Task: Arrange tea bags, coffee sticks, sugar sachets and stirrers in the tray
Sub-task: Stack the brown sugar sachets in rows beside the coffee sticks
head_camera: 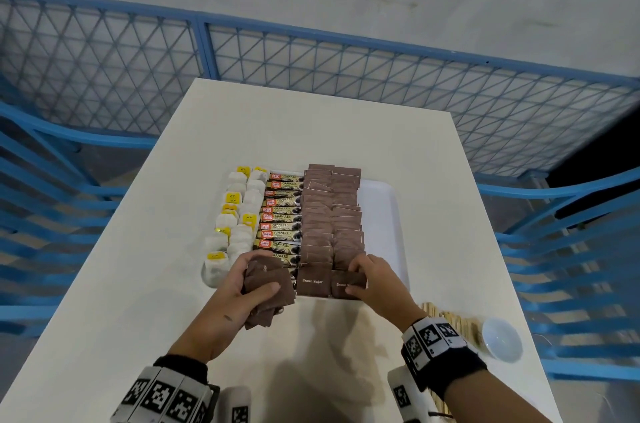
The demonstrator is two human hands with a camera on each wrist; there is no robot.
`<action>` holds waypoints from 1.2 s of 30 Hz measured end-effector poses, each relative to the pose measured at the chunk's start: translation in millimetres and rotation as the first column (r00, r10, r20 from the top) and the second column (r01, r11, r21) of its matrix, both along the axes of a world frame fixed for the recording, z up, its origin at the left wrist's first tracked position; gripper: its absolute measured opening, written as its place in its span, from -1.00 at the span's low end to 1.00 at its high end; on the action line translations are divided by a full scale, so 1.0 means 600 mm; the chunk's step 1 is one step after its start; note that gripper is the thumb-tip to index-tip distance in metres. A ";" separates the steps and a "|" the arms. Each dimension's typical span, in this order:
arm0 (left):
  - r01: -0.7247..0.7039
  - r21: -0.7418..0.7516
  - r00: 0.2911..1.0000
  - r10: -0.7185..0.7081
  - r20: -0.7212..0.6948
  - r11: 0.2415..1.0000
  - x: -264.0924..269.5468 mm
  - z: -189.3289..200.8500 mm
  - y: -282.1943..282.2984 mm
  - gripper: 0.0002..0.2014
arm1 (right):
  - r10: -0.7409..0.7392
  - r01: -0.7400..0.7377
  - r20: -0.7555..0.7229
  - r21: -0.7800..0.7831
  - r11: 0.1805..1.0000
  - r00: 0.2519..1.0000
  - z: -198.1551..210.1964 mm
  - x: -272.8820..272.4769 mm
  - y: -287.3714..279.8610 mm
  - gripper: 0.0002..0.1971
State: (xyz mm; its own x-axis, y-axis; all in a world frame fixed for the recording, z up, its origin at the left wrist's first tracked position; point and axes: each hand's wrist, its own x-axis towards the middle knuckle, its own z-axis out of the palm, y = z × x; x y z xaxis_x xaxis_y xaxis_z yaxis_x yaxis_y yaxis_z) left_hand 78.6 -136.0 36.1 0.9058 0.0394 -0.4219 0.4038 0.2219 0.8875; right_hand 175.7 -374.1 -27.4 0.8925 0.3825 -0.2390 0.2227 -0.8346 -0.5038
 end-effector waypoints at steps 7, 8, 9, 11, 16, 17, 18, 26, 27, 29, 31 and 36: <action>0.003 -0.037 1.000 -0.004 -0.017 0.999 0.007 -0.004 0.001 -0.59 | 0.032 -0.014 0.179 -0.099 0.995 0.983 0.009 -0.006 0.009 -0.60; 0.011 -0.038 1.000 -0.012 -0.015 0.999 0.007 -0.004 0.001 -0.57 | 0.019 -0.013 0.174 -0.033 0.999 0.985 0.016 -0.010 0.016 -0.66; 0.017 -0.040 1.000 -0.017 -0.014 0.999 0.007 -0.004 0.001 -0.56 | -0.003 -0.007 0.149 0.069 0.998 0.989 0.028 -0.014 0.025 -0.73; 0.034 -0.037 0.999 -0.034 -0.002 0.999 0.006 -0.001 -0.002 -0.55 | -0.020 0.016 0.010 0.266 0.964 1.000 0.061 -0.026 0.047 -0.85; 0.081 -0.016 0.996 -0.080 0.049 0.997 0.002 0.001 -0.010 -0.56 | 0.111 0.069 -0.362 0.449 0.891 0.926 0.118 -0.052 0.090 -0.79; 0.084 -0.023 0.995 -0.082 0.053 0.996 0.003 0.002 -0.011 -0.57 | 0.125 0.072 -0.380 0.464 0.883 0.917 0.119 -0.054 0.094 -0.81; 0.085 -0.027 0.995 -0.083 0.055 0.996 0.003 0.000 -0.011 -0.59 | 0.133 0.077 -0.391 0.476 0.876 0.911 0.118 -0.054 0.096 -0.84; 0.071 -0.063 0.997 -0.071 0.012 0.995 0.003 -0.015 -0.001 -0.52 | 0.047 0.360 -0.547 0.611 0.705 0.836 0.111 -0.041 0.075 -0.88; 0.063 -0.074 0.998 -0.063 0.012 0.995 0.003 -0.018 0.002 -0.51 | 0.006 0.420 -0.569 0.615 0.667 0.822 0.106 -0.036 0.066 -0.87; 0.055 -0.066 0.998 -0.054 0.017 0.996 0.002 -0.023 0.007 -0.51 | -0.093 0.496 -0.569 0.611 0.617 0.817 0.095 -0.026 0.046 -0.86; 0.037 -0.050 0.999 -0.036 0.022 0.998 0.000 -0.027 0.011 -0.53 | -0.210 0.499 -0.500 0.563 0.658 0.840 0.078 -0.017 0.025 -0.88; 0.003 -0.052 1.000 -0.002 0.026 0.999 0.000 -0.024 0.009 -0.54 | -0.298 0.410 -0.347 0.313 0.857 0.889 0.023 -0.014 -0.005 -0.87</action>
State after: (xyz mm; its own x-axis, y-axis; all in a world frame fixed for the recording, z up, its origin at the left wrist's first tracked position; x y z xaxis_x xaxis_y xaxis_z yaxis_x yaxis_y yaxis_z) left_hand 78.9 -130.4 21.8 0.9166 0.0154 -0.3994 0.3811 0.2674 0.8850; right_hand 167.4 -377.1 -13.7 0.9012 0.1620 -0.4019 -0.2470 -0.5700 -0.7836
